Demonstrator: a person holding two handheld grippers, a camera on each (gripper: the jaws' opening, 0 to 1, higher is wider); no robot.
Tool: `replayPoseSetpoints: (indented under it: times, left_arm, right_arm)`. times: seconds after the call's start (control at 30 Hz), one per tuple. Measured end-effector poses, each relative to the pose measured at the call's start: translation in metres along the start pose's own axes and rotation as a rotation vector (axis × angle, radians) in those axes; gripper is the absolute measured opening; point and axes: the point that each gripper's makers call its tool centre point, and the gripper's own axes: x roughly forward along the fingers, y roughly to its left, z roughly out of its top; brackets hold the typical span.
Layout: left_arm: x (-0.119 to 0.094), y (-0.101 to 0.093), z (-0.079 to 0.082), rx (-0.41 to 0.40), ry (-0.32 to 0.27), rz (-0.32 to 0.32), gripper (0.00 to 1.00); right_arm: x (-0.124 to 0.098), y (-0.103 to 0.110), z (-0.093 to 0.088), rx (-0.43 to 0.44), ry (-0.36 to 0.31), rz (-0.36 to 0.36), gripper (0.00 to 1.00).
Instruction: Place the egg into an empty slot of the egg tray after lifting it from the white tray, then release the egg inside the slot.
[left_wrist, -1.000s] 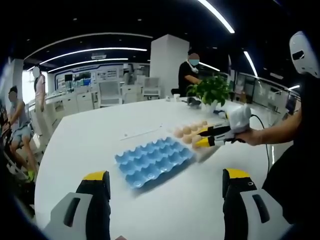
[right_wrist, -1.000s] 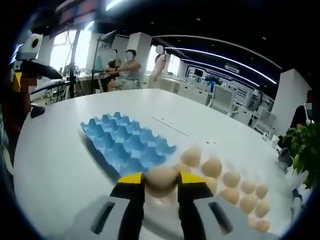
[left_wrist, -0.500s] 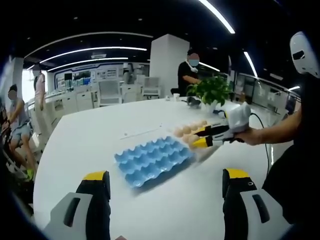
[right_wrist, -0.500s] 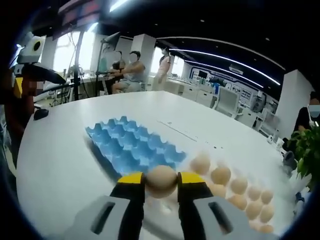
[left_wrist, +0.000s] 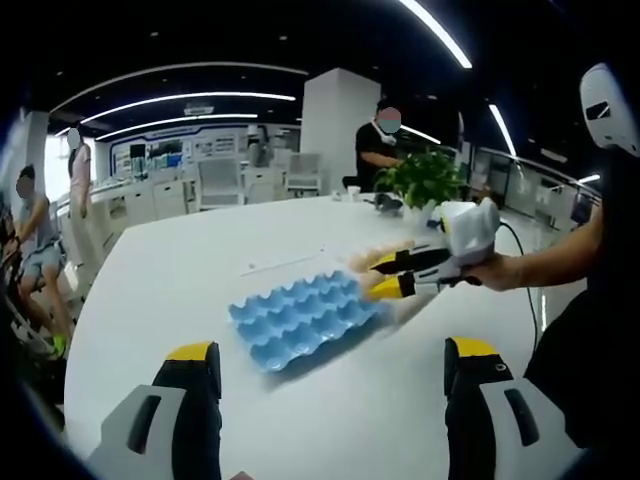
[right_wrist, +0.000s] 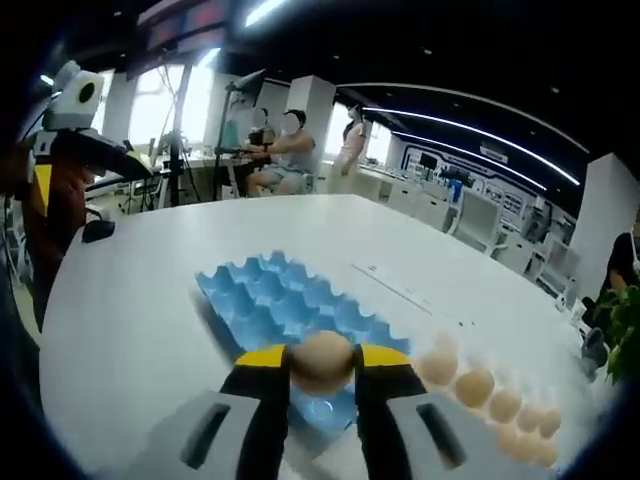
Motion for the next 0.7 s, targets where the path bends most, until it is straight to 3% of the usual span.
replayPoseSetpoints:
  times: [0.7]
  left_arm:
    - [-0.003, 0.012, -0.002, -0.009, -0.005, 0.021, 0.94]
  right_arm:
    - [0.036, 0.049, 0.033, -0.062, -0.047, 0.125, 0.25]
